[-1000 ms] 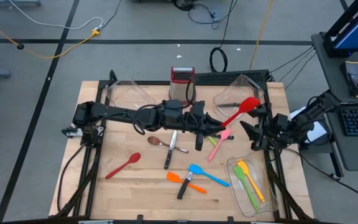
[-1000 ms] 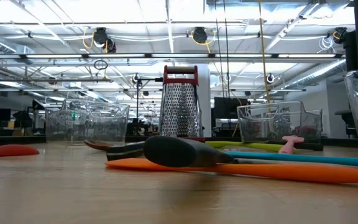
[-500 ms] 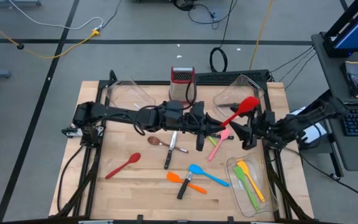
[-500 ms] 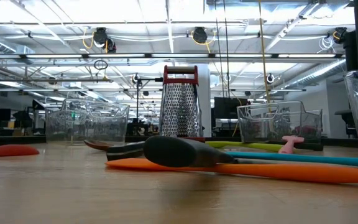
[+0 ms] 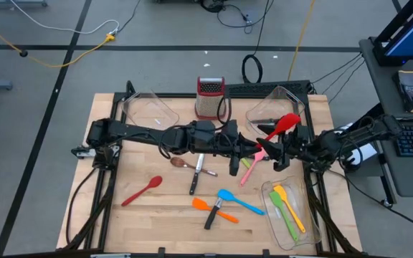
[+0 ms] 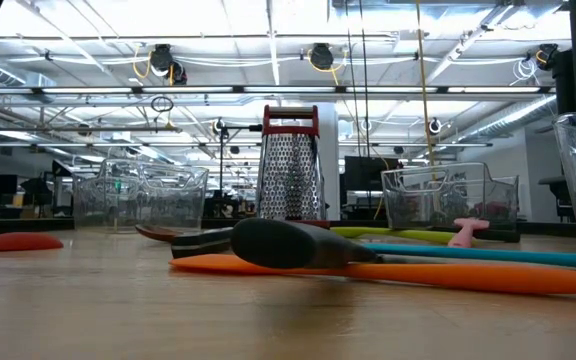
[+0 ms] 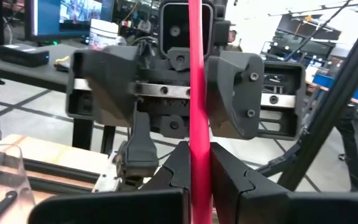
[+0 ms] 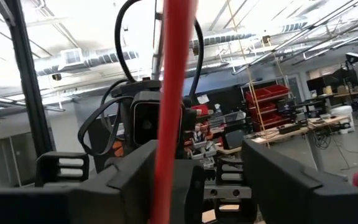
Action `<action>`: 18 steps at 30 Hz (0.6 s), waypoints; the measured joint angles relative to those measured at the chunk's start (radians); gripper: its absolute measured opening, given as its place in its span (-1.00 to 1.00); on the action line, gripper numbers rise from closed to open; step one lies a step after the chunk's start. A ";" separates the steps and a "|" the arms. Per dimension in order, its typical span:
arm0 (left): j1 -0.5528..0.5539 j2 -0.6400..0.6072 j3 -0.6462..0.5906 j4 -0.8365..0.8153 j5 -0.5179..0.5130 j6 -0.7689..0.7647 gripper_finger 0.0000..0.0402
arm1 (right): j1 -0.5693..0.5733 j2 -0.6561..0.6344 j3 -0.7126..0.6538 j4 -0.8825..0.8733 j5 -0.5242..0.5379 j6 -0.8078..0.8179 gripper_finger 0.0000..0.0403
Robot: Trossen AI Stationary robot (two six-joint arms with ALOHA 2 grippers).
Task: Pick & Place Kitchen Items
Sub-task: Put the red spatula into the bottom transparent bin
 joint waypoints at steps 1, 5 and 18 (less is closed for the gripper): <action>0.000 0.001 0.000 0.000 -0.002 0.000 -0.89 | 0.000 0.000 0.000 -0.001 0.004 0.000 0.01; 0.003 0.002 0.000 -0.004 -0.015 -0.002 -0.89 | 0.002 -0.005 0.000 -0.004 0.038 0.000 -0.32; 0.000 0.002 0.000 -0.032 -0.023 0.001 -0.90 | 0.005 -0.023 0.000 -0.041 0.044 0.037 -0.95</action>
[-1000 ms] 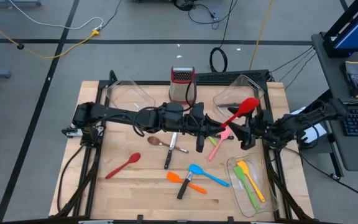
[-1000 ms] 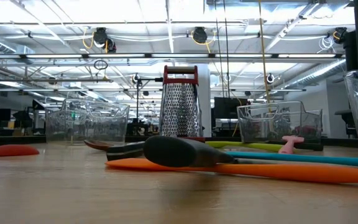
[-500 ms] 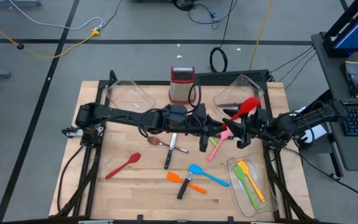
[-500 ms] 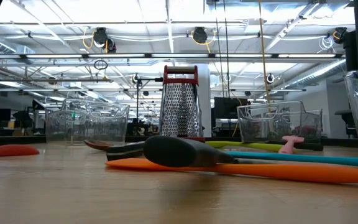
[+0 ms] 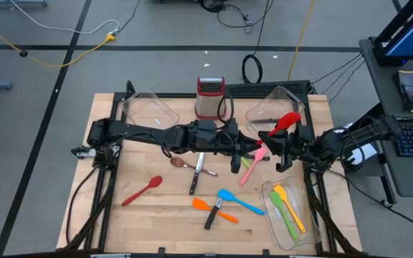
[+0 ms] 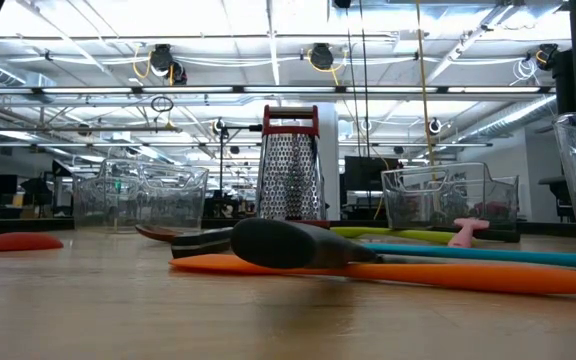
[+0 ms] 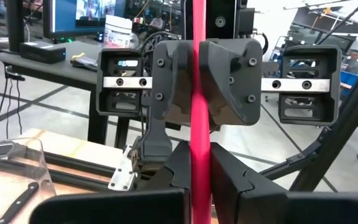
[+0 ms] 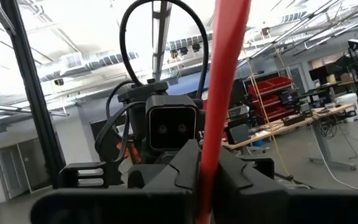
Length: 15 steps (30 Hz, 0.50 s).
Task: Pick & Place Kitchen Items
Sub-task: Put the red spatula into the bottom transparent bin
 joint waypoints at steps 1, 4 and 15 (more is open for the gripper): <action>0.000 0.000 0.000 0.000 0.000 0.000 -0.89 | 0.000 0.000 0.000 -0.006 0.001 0.000 -0.96; -0.001 0.000 0.000 -0.017 -0.001 -0.005 -0.78 | 0.000 -0.001 0.000 -0.025 0.001 0.014 -0.96; 0.001 0.000 0.000 -0.168 -0.044 -0.058 -0.42 | -0.001 -0.012 -0.001 -0.039 0.056 -0.027 -0.96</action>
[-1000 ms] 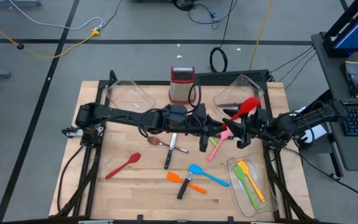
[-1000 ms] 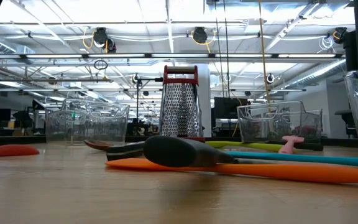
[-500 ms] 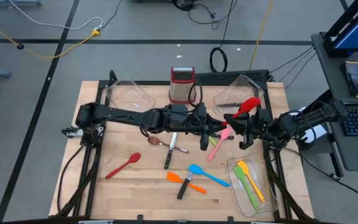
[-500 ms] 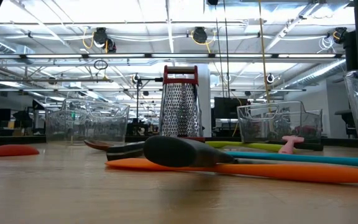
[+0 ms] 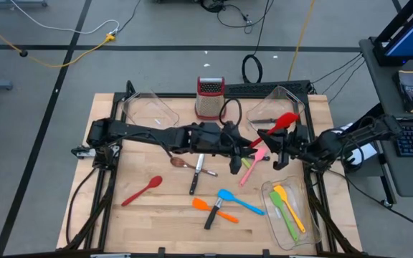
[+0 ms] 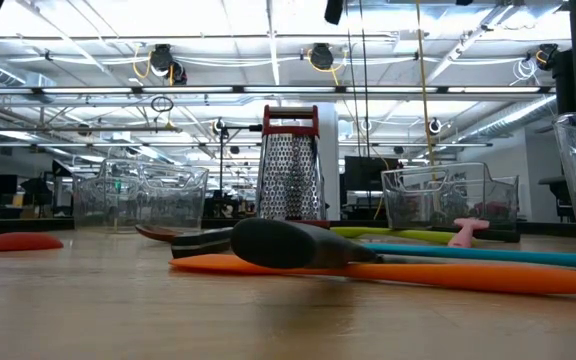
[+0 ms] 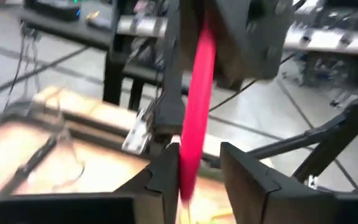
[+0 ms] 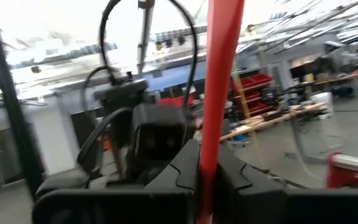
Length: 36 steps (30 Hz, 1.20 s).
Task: Pick & Place Kitchen Items
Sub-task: Put the red spatula into the bottom transparent bin
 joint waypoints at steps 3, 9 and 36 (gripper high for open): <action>-0.001 0.000 0.000 -0.062 -0.028 -0.019 -0.28 | -0.001 -0.018 0.000 0.004 0.027 -0.043 -0.97; 0.001 0.000 0.000 -0.210 -0.070 -0.036 0.00 | -0.002 -0.075 0.000 0.007 0.153 -0.172 -0.97; 0.074 0.000 0.000 -0.474 -0.273 0.014 0.20 | 0.273 -0.282 0.000 -0.655 0.547 0.517 -0.97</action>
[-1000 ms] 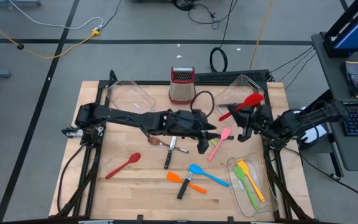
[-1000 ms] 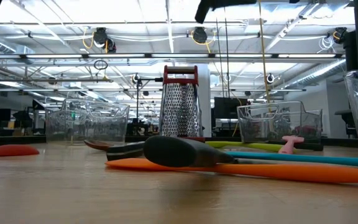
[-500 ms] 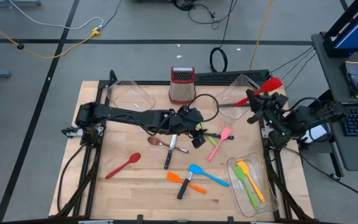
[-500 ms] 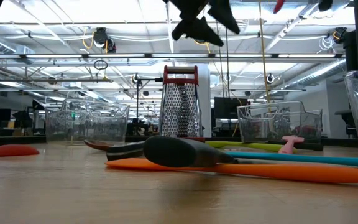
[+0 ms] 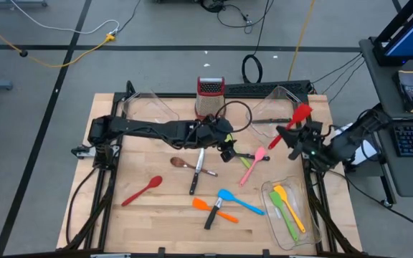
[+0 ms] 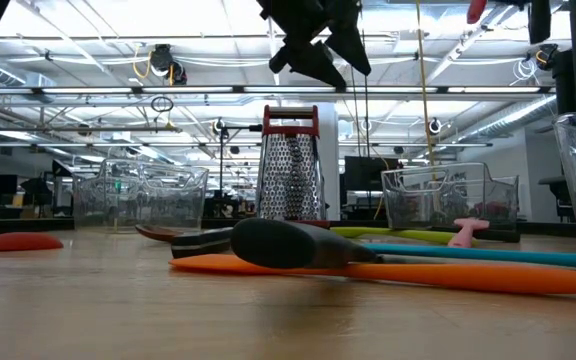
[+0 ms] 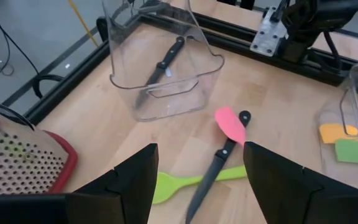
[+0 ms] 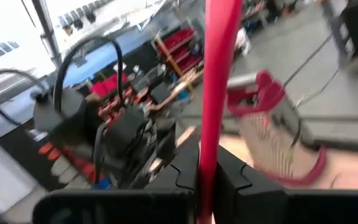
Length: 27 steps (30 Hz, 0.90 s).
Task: Pick & Place Kitchen Items
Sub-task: Put the red spatula into the bottom transparent bin
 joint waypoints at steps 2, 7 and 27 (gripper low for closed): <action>0.004 0.000 0.000 0.004 0.000 0.010 0.20 | 0.021 0.000 0.000 -0.073 -0.026 0.107 -0.97; 0.006 0.000 0.000 0.025 -0.001 0.026 0.20 | 0.035 0.000 0.000 -0.253 -0.143 0.369 -0.97; 0.007 0.000 -0.187 0.271 0.064 -0.006 0.20 | 0.034 0.074 0.000 -0.592 -0.870 1.024 -0.97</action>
